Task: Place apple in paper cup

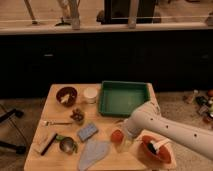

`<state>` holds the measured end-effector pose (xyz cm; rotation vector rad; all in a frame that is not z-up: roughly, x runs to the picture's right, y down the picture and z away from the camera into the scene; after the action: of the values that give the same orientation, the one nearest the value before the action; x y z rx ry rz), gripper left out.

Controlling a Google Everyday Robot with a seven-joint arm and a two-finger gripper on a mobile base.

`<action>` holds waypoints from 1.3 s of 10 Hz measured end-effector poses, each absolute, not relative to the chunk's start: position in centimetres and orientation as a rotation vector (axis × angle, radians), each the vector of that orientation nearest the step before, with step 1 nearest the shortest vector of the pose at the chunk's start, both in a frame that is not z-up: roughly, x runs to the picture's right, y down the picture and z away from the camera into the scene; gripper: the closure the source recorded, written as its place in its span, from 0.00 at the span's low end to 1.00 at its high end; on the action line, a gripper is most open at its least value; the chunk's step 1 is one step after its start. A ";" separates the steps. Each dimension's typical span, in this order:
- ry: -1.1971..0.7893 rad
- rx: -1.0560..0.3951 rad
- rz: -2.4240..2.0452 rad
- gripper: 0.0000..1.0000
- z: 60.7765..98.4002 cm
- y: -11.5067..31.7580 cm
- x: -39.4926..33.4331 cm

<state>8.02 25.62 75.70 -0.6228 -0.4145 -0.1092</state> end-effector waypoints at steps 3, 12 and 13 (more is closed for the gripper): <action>-0.456 -0.623 -0.184 0.20 76.0 25.7 7.2; -0.492 -0.641 -0.248 0.66 77.6 26.3 7.2; -0.495 -0.641 -0.249 0.77 77.6 26.4 7.3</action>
<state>7.33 26.38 77.63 -0.6407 -0.4953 -0.2489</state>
